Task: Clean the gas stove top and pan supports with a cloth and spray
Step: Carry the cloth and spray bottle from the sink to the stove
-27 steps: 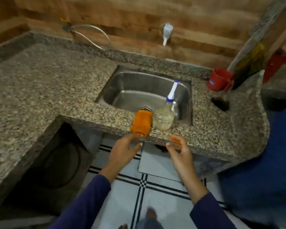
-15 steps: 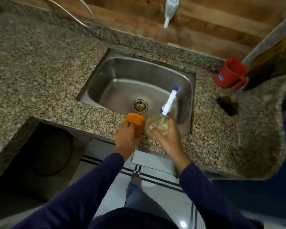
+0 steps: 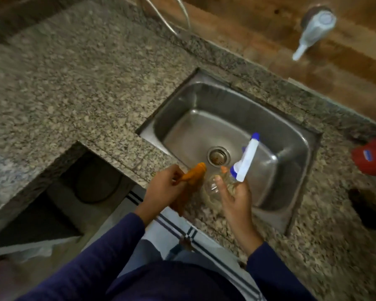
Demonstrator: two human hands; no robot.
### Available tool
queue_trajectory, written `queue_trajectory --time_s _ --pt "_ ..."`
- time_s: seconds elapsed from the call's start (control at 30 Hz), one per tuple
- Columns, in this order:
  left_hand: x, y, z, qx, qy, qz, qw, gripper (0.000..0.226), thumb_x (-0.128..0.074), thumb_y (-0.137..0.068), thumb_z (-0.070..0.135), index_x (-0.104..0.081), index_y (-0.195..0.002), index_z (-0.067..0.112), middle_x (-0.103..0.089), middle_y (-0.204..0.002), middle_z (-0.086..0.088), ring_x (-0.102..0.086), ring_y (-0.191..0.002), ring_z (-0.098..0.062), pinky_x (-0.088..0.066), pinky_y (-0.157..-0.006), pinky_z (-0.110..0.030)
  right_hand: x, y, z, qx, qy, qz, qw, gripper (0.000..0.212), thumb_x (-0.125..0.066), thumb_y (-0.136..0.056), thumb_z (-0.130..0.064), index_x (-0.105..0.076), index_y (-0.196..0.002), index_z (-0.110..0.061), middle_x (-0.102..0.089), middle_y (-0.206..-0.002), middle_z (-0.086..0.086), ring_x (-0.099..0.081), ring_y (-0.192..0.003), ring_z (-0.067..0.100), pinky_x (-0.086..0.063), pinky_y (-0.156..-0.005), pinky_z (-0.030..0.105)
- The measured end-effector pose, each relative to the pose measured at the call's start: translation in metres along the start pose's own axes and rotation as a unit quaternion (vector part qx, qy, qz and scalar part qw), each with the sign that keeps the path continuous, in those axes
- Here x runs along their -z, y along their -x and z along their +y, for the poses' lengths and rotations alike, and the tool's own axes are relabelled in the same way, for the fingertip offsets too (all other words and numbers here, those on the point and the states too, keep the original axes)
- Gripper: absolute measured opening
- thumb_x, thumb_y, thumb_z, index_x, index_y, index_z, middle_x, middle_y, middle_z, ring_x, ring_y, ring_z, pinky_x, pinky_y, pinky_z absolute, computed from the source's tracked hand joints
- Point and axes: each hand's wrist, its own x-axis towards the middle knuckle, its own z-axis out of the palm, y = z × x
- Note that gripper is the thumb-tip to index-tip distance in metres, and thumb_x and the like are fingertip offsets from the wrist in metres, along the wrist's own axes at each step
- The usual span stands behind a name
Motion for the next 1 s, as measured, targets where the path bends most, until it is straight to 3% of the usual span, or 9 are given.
queue_trajectory --time_s 0.17,0.37,0.5,0.57,0.67,0.77,0.83,0.9,1.0 --pt "0.084 0.007 -0.039 0.087 0.161 0.104 0.978 0.012 -0.072 -0.083 0.033 -0.06 -0.085 0.033 -0.069 -0.089 0.008 -0.067 -0.088 -0.011 -0.056 -0.077 -0.036 -0.081 -0.046 -0.053 0.043 -0.022 -0.083 0.995 0.036 -0.067 -0.089 -0.041 -0.062 -0.114 -0.015 -0.068 -0.101 -0.005 -0.065 -0.097 0.002 -0.046 -0.085 0.013" --pt "0.202 0.068 -0.115 0.175 0.302 0.289 0.891 0.016 -0.075 -0.084 0.023 -0.069 -0.098 0.019 -0.075 -0.09 0.001 -0.071 -0.084 -0.01 -0.056 -0.066 -0.026 -0.227 -0.052 -0.097 0.086 -0.033 -0.219 0.971 0.047 -0.061 -0.087 -0.051 -0.059 -0.122 -0.021 -0.067 -0.112 -0.002 -0.063 -0.108 0.009 -0.047 -0.094 0.025" --pt "0.282 0.12 -0.189 0.236 0.353 0.352 0.834 0.019 -0.077 -0.082 0.016 -0.07 -0.099 0.015 -0.076 -0.08 -0.002 -0.072 -0.069 -0.012 -0.056 -0.052 -0.032 -0.337 -0.03 -0.124 0.097 -0.041 -0.261 0.96 0.019 -0.067 -0.089 -0.041 -0.061 -0.105 -0.032 -0.069 -0.093 -0.014 -0.066 -0.092 -0.001 -0.049 -0.085 0.022" --pt "0.323 0.142 -0.23 0.261 0.354 0.358 0.824 0.024 -0.076 -0.081 0.01 -0.07 -0.104 0.013 -0.075 -0.08 -0.003 -0.07 -0.061 -0.014 -0.049 -0.041 -0.027 -0.396 -0.016 -0.137 0.096 -0.049 -0.277 0.955 0.038 -0.066 -0.087 -0.05 -0.063 -0.11 -0.019 -0.069 -0.097 -0.011 -0.065 -0.094 0.001 -0.048 -0.086 0.019" --pt "0.371 0.159 -0.276 0.271 0.348 0.374 0.816 0.037 -0.072 -0.079 -0.004 -0.066 -0.115 0.005 -0.072 -0.092 -0.015 -0.065 -0.057 -0.016 -0.045 -0.037 -0.021 -0.473 0.001 -0.151 0.091 -0.042 -0.315 0.944 0.064 -0.061 -0.088 -0.056 -0.058 -0.121 -0.001 -0.07 -0.107 0.009 -0.066 -0.103 0.018 -0.049 -0.094 0.035" --pt "0.415 0.159 -0.315 0.251 0.265 0.389 0.846 0.036 -0.071 -0.068 0.01 -0.072 -0.103 0.012 -0.074 -0.089 -0.013 -0.068 -0.071 -0.023 -0.055 -0.058 -0.029 -0.533 0.012 -0.165 0.076 -0.033 -0.329 0.941 0.056 -0.06 -0.087 -0.05 -0.057 -0.123 -0.007 -0.07 -0.107 0.007 -0.066 -0.101 0.019 -0.05 -0.093 0.036" --pt "0.442 0.15 -0.334 0.233 0.081 0.391 0.887 0.021 -0.064 -0.071 0.023 -0.072 -0.088 0.014 -0.072 -0.075 -0.012 -0.07 -0.071 -0.028 -0.054 -0.059 -0.037 -0.566 0.018 -0.177 0.079 -0.021 -0.325 0.942 0.044 -0.061 -0.09 -0.042 -0.057 -0.123 -0.013 -0.068 -0.107 0.005 -0.065 -0.1 0.016 -0.05 -0.088 0.028" --pt "0.462 0.137 -0.346 0.206 -0.152 0.403 0.879 0.015 -0.06 -0.084 0.023 -0.069 -0.095 0.016 -0.068 -0.07 -0.014 -0.067 -0.07 -0.036 -0.043 -0.053 -0.037 -0.592 0.021 -0.186 0.09 -0.015 -0.319 0.943 0.026 -0.063 -0.093 -0.035 -0.056 -0.113 -0.02 -0.066 -0.098 0.006 -0.064 -0.087 0.011 -0.049 -0.075 0.014" --pt "0.466 0.116 -0.349 0.17 -0.247 0.357 0.885 0.034 -0.058 -0.087 0.016 -0.061 -0.12 0.02 -0.068 -0.078 -0.014 -0.066 -0.07 -0.039 -0.045 -0.054 -0.037 -0.615 0.024 -0.194 0.09 -0.018 -0.301 0.949 0.024 -0.066 -0.091 -0.029 -0.054 -0.111 -0.024 -0.065 -0.096 0.001 -0.063 -0.086 0.006 -0.045 -0.066 0.006"
